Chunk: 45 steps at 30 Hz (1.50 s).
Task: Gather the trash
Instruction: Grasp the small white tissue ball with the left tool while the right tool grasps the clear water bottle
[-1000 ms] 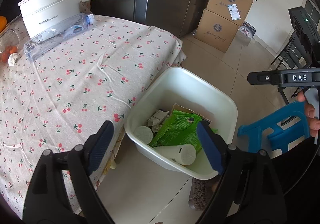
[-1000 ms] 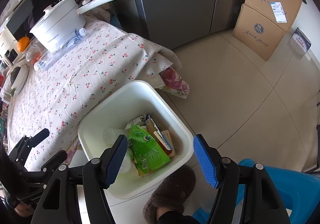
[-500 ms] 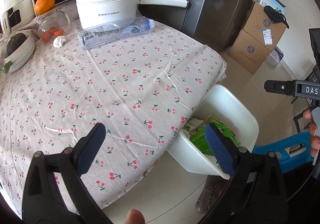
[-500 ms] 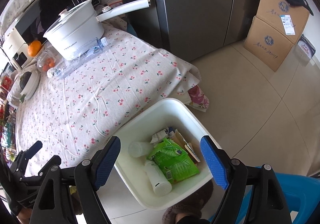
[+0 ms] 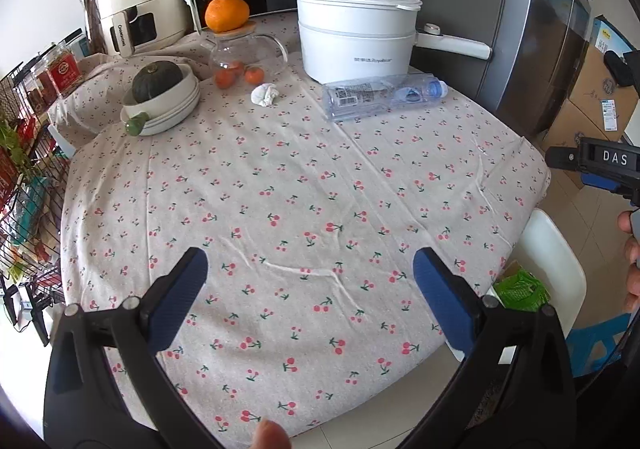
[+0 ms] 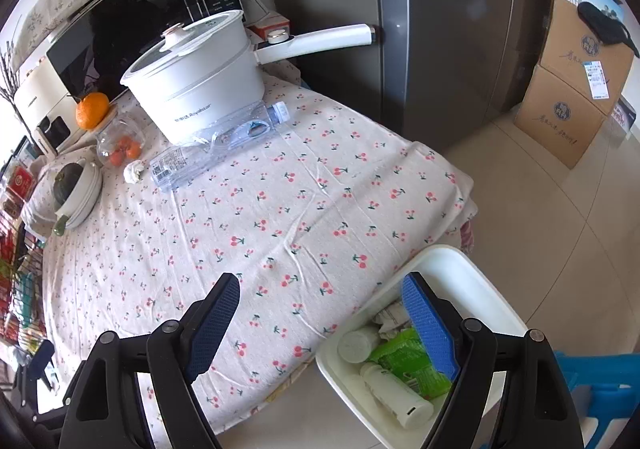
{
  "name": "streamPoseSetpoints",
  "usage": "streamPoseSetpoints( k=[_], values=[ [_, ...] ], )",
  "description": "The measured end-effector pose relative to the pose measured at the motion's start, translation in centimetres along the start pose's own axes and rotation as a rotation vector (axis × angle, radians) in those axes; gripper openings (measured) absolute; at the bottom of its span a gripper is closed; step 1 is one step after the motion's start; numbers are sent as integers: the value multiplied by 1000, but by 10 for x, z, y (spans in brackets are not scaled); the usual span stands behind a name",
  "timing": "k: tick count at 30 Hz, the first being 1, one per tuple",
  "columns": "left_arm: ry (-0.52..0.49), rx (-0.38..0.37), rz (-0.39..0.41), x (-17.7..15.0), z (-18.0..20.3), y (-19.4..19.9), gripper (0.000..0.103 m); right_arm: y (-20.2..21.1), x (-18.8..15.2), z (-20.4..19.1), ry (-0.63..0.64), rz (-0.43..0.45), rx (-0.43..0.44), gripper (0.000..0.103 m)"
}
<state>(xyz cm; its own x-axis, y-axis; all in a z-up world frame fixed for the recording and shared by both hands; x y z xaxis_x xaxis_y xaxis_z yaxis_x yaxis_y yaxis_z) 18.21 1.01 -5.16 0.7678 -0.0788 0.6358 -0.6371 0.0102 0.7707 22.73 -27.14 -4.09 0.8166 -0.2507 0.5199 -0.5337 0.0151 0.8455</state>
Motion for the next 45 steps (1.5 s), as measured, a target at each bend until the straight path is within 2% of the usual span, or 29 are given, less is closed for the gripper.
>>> streamPoseSetpoints(
  k=[5,13,20,25,29,31,34,38,40,45],
  values=[
    [28,72,-6,16,-48,-14,102,-29,23,-43,14,-17,19,85],
    [58,106,-39,50,-105,-64,102,-96,67,-97,-56,-44,58,85],
    [40,98,-50,89,-110,-119,102,-143,114,-107,-156,12,46,85],
    [34,43,15,124,-105,-159,101,-175,138,-104,-233,22,57,85],
    [6,-13,38,147,-89,-195,88,-193,142,-102,-269,16,53,85],
    [6,-43,35,155,-82,-215,76,-200,142,-101,-284,11,72,87],
    [16,-88,38,164,-73,-238,66,-205,142,-100,-302,27,92,88],
    [19,-100,44,172,-66,-259,53,-213,140,-99,-315,28,91,88],
    [25,-103,29,173,-66,-269,42,-218,140,-98,-321,36,94,91],
    [32,-113,38,175,-64,-268,34,-223,138,-95,-306,45,108,94]
  ],
)
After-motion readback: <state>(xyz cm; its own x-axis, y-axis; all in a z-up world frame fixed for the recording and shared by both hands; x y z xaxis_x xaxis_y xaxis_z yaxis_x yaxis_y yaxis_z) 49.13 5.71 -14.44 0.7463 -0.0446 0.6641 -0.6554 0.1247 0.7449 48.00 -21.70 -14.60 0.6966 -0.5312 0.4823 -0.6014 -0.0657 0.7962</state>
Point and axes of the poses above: each gripper's, at about its wrist camera, not at the fingertips, and y roughly against the way its jaws point, z to its right, x to its top, the point moved 2 cm from there along -y, roughly the way its jaws point, and after that the axes turned 1 degree about x, right-handed, at the moved point
